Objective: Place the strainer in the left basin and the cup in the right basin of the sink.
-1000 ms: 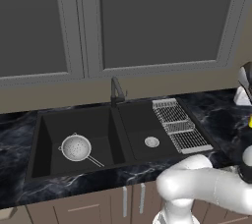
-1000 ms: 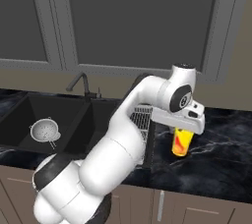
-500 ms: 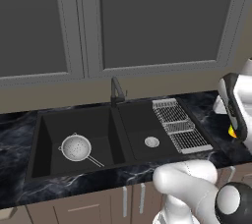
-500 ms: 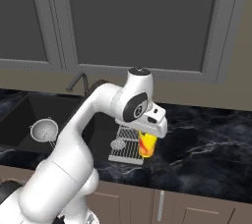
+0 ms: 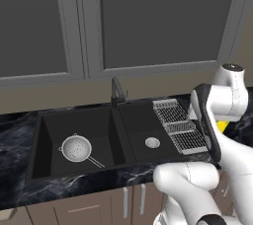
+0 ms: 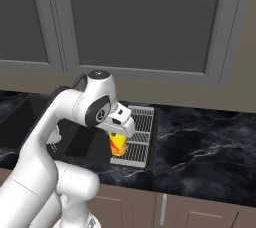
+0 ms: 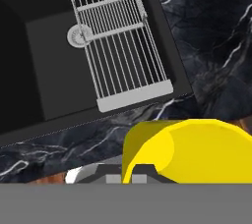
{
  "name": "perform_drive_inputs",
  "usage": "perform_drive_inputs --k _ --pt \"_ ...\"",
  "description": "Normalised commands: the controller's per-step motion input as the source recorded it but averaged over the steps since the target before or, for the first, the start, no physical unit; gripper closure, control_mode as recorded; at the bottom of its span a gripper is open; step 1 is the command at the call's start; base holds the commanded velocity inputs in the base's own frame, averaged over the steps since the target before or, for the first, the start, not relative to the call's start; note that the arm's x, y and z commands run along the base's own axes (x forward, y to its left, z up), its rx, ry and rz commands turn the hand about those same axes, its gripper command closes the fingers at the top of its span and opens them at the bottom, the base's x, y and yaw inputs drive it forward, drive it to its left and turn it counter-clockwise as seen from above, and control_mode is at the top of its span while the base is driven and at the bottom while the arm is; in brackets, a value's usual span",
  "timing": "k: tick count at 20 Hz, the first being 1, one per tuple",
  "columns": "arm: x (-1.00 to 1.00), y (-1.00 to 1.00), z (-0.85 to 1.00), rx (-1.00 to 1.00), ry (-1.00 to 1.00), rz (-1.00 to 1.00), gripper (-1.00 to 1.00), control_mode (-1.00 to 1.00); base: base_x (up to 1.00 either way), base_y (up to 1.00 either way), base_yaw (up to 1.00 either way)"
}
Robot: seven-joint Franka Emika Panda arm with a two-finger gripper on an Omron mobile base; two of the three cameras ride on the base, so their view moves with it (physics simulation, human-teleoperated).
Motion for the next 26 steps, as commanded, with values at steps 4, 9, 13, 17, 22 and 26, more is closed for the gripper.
perform_drive_inputs --k 4,9,13,17,22,26 --pt "0.16 0.73 0.00 0.00 0.00 0.05 1.00 -1.00 0.00 0.00 0.00" --pt "0.27 0.67 0.00 0.00 0.00 0.05 1.00 -1.00 0.00 0.00 0.00" --pt "0.37 0.56 0.00 0.00 0.00 0.07 1.00 -1.00 0.00 0.00 0.00" --pt "0.38 0.39 0.00 0.00 0.00 0.09 1.00 -1.00 0.00 0.00 0.00" --pt "0.37 0.08 0.00 0.00 0.00 0.13 1.00 -1.00 0.00 0.00 0.00" --pt "0.31 0.00 -0.13 0.00 0.00 0.15 1.00 -1.00 0.00 0.00 0.00"
